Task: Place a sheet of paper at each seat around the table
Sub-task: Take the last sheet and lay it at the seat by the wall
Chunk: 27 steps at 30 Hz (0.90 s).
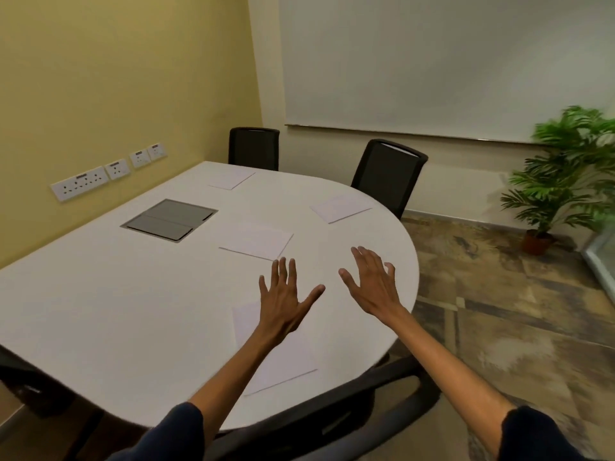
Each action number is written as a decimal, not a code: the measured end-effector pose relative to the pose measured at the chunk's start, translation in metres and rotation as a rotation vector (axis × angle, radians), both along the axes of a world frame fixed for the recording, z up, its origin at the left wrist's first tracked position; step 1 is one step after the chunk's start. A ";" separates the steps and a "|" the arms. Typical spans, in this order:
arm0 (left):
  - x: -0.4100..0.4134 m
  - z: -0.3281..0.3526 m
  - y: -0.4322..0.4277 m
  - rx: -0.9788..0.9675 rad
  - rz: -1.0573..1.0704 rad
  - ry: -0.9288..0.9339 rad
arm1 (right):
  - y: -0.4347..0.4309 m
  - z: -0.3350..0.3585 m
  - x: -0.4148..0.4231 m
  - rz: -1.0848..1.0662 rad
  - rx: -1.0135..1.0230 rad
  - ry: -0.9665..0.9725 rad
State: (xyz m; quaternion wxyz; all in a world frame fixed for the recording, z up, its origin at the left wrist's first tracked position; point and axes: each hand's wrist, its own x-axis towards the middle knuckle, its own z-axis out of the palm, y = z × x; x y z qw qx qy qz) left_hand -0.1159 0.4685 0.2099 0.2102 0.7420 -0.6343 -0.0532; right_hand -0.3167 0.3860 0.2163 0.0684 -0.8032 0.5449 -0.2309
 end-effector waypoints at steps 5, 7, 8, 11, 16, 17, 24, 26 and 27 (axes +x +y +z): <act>-0.093 0.013 -0.015 -0.067 -0.017 -0.013 | 0.003 0.006 -0.085 -0.004 -0.001 -0.051; -0.135 0.012 -0.018 -0.085 -0.024 0.000 | 0.003 0.005 -0.119 -0.003 -0.005 -0.041; -0.154 0.010 -0.020 -0.083 -0.026 0.008 | 0.004 0.004 -0.134 -0.004 -0.007 -0.040; -0.204 0.003 -0.026 -0.054 -0.039 -0.006 | 0.006 -0.001 -0.172 -0.016 0.005 -0.046; -0.252 -0.001 -0.058 -0.005 -0.071 -0.054 | -0.012 -0.008 -0.229 -0.062 0.040 -0.053; -0.256 0.000 -0.067 -0.005 -0.063 -0.061 | -0.018 -0.010 -0.238 -0.069 0.050 -0.057; -0.268 -0.025 -0.123 -0.037 0.058 -0.047 | -0.077 -0.028 -0.261 -0.063 0.082 -0.074; -0.265 -0.037 -0.145 -0.035 0.093 -0.039 | -0.102 -0.037 -0.255 -0.038 0.100 -0.081; -0.262 -0.043 -0.156 -0.034 0.111 -0.033 | -0.115 -0.042 -0.251 -0.023 0.114 -0.077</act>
